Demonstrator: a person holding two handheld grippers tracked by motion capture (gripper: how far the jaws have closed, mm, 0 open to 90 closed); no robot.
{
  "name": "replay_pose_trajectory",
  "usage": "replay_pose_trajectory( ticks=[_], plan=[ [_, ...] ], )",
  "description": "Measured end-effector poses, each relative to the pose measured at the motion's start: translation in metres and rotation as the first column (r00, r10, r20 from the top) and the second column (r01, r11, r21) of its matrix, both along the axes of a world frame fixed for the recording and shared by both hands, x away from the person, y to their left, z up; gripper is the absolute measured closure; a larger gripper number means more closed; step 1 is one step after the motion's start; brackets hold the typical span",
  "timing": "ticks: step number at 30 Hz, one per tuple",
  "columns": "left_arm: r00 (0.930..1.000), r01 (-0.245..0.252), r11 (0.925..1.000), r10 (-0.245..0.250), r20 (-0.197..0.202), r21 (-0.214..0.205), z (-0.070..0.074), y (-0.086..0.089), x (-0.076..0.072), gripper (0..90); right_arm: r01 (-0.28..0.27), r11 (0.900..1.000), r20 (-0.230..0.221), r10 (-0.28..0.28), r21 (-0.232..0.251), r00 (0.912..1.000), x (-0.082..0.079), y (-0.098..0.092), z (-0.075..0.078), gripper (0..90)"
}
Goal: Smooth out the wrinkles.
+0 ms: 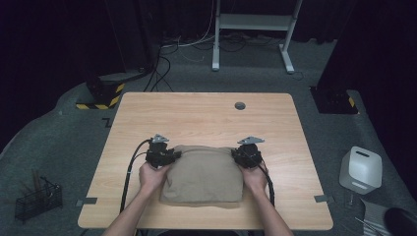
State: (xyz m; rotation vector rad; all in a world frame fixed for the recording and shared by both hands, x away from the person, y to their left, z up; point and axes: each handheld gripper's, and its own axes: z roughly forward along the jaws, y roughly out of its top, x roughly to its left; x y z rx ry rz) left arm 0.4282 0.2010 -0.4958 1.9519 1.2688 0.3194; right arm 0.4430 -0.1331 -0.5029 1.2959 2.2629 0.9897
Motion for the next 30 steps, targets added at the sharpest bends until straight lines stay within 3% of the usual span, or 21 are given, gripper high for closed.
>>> replay_pose_trajectory(
  ticks=[3, 6, 8, 10, 13, 16, 17, 20, 22, 23, 26, 30],
  plan=[
    [0.9980, -0.063, 0.9980, 0.063, 0.007, 0.005, 0.006, 0.009, 0.002, 54.2, 0.032, 0.9992, -0.004, -0.032, 0.025, 0.9995, 0.002, -0.007, 0.003, 65.1],
    [0.9933, -0.115, 0.9933, 0.115, 0.011, -0.016, 0.012, 0.022, 0.001, 50.4, 0.058, 0.9980, 0.005, -0.059, 0.024, 0.9983, 0.002, -0.013, 0.005, 61.9],
    [0.9924, -0.117, 0.9928, 0.118, 0.034, -0.026, 0.018, 0.024, -0.004, 48.3, 0.063, 0.9977, 0.020, -0.064, 0.023, 0.9978, -0.001, -0.017, 0.009, 61.0],
    [0.9934, -0.085, 0.9956, 0.088, 0.075, -0.039, 0.025, 0.019, -0.010, 47.8, 0.064, 0.9974, 0.053, -0.066, 0.032, 0.9964, -0.007, -0.017, 0.016, 60.1],
    [0.9937, 0.014, 0.9989, -0.008, 0.112, -0.046, 0.033, 0.004, -0.021, 46.0, 0.032, 0.9972, 0.120, -0.040, 0.067, 0.9920, -0.019, -0.016, 0.029, 58.3],
    [0.9890, 0.095, 0.9952, -0.092, 0.116, -0.022, 0.032, -0.013, -0.025, 43.7, -0.027, 0.9944, 0.163, 0.010, 0.103, 0.9866, -0.031, -0.010, 0.037, 55.9],
    [0.9877, 0.116, 0.9931, -0.114, 0.107, -0.014, 0.029, -0.020, -0.025, 43.0, -0.041, 0.9930, 0.162, 0.023, 0.110, 0.9865, -0.034, -0.007, 0.037, 55.7],
    [0.9883, 0.120, 0.9923, -0.122, 0.090, 0.031, 0.017, -0.027, -0.022, 42.7, -0.102, 0.9892, 0.136, 0.087, 0.106, 0.9869, -0.039, 0.004, 0.029, 55.2],
    [0.9932, 0.098, 0.9951, -0.098, 0.062, 0.004, 0.008, -0.025, -0.019, 42.6, -0.116, 0.9896, 0.112, 0.106, 0.085, 0.9880, -0.039, 0.009, 0.019, 55.1],
    [0.9949, 0.088, 0.9958, -0.086, 0.053, -0.027, 0.005, -0.022, -0.018, 42.0, -0.113, 0.9901, 0.094, 0.105, 0.084, 0.9900, -0.038, 0.008, 0.013, 54.8],
    [0.9968, 0.060, 0.9982, -0.059, 0.054, -0.010, 0.004, -0.016, -0.019, 40.9, -0.088, 0.9875, 0.066, 0.080, 0.131, 0.9947, -0.035, -0.002, 0.004, 54.4],
    [0.9972, 0.051, 0.9985, -0.052, 0.053, 0.022, 0.005, -0.010, -0.029, 41.6, -0.079, 0.9942, 0.069, 0.074, 0.073, 0.9948, -0.038, -0.010, 0.004, 54.4]
  ],
)
